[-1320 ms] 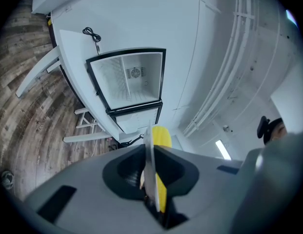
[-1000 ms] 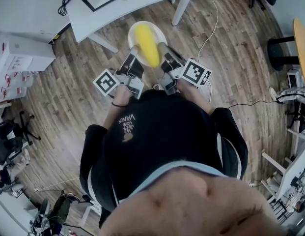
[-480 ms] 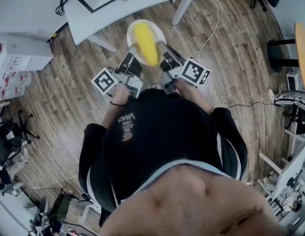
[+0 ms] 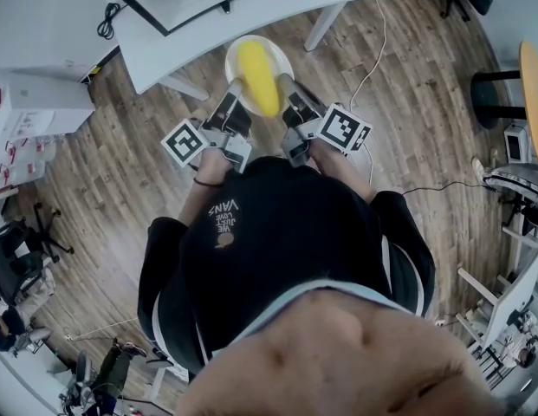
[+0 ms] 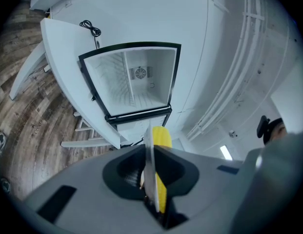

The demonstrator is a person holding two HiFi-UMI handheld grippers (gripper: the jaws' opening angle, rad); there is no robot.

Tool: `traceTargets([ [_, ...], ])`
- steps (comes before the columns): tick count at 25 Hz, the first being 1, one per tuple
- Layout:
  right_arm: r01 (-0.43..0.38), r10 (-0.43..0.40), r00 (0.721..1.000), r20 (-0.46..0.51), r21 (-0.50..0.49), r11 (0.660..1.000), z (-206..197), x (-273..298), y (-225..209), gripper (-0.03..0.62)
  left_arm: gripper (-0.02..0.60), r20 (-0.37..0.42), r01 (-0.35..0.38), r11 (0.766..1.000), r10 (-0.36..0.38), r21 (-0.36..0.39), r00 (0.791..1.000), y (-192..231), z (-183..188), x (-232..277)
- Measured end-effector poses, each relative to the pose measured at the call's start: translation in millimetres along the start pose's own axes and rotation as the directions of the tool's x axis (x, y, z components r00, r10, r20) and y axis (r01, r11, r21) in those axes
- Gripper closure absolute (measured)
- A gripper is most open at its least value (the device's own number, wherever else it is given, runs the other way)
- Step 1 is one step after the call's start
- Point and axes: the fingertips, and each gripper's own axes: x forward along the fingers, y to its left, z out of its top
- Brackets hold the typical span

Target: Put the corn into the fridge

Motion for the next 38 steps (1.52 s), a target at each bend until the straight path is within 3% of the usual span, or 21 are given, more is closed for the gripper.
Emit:
traceTargets([
  [19,0.02,-0.02,0.999,0.039,-0.004,1.0,24.4,76.2,-3.5,0.568,0.535,-0.038,0.021,1.0,-0.021,0.0,0.999,19.0,71.9,39.6],
  [25,0.037,-0.037,0.998,0.048,0.001,0.999,32.1,125.4,-2.9,0.568,0.535,-0.054,0.02,1.0,-0.021,-0.019,0.998,31.8,118.3,56.5],
  [38,0.049,-0.049,0.993,0.109,0.002,0.999,35.5,143.0,-2.0,0.568,0.535,-0.116,0.034,0.999,-0.035,-0.009,0.993,35.8,138.5,67.1],
])
